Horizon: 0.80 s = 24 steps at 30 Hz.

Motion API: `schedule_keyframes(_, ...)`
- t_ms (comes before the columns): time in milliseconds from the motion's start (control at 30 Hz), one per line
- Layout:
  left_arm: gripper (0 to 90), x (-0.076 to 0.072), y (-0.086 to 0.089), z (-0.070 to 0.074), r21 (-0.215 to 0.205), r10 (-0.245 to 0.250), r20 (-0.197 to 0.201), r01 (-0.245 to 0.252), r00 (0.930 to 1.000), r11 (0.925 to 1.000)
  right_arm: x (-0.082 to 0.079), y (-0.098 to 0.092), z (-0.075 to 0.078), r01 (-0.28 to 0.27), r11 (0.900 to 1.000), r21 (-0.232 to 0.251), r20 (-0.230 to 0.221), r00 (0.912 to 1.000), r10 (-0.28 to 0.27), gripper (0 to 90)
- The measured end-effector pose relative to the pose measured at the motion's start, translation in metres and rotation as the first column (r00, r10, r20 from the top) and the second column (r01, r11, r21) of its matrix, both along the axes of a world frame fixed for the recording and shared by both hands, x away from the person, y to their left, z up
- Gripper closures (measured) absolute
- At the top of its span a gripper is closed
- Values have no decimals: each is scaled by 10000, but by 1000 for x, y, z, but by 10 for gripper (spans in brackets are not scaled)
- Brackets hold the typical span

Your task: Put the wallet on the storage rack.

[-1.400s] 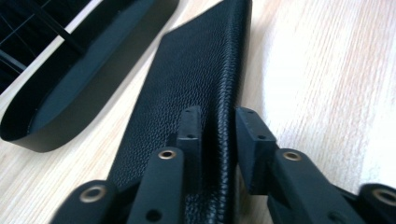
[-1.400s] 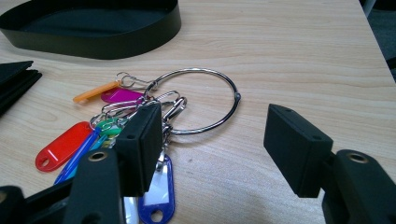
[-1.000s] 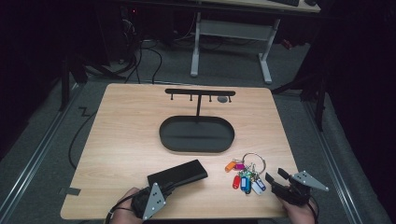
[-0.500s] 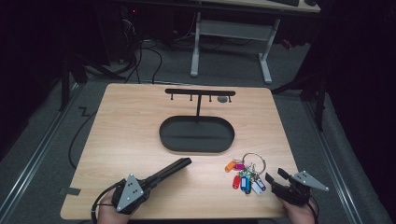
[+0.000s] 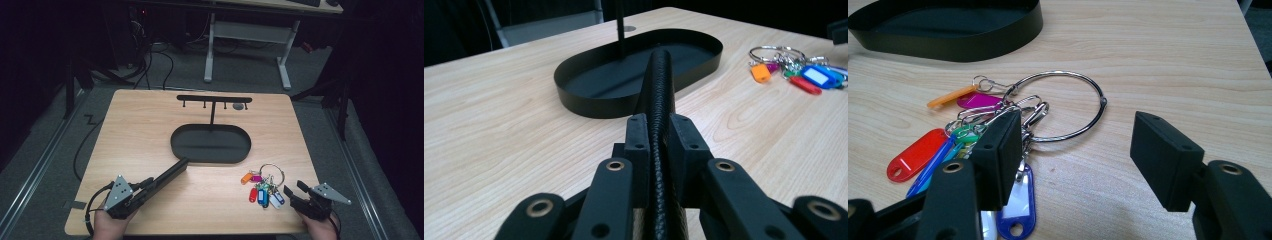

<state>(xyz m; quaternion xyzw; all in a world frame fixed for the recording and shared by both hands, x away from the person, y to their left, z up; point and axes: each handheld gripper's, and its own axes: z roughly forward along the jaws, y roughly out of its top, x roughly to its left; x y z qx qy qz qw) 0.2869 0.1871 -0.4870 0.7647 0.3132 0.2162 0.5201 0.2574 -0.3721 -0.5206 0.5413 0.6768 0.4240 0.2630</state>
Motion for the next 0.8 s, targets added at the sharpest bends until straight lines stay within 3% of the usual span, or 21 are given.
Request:
schedule_keyframes(133,782,2,3,-2,-188,92,17,-92,10000,9998,0,1,0,-8,10000,19,-37,10000,8,378)
schedule_keyframes(500,737,2,6,-3,-214,180,49,-178,9998,9996,1,1,-1,-57,10000,-41,-77,10000,57,380)
schedule_keyframes(800,663,4,1,-9,615,287,-246,-271,9993,9977,1,1,-1,-82,10000,-42,-93,9999,81,380)
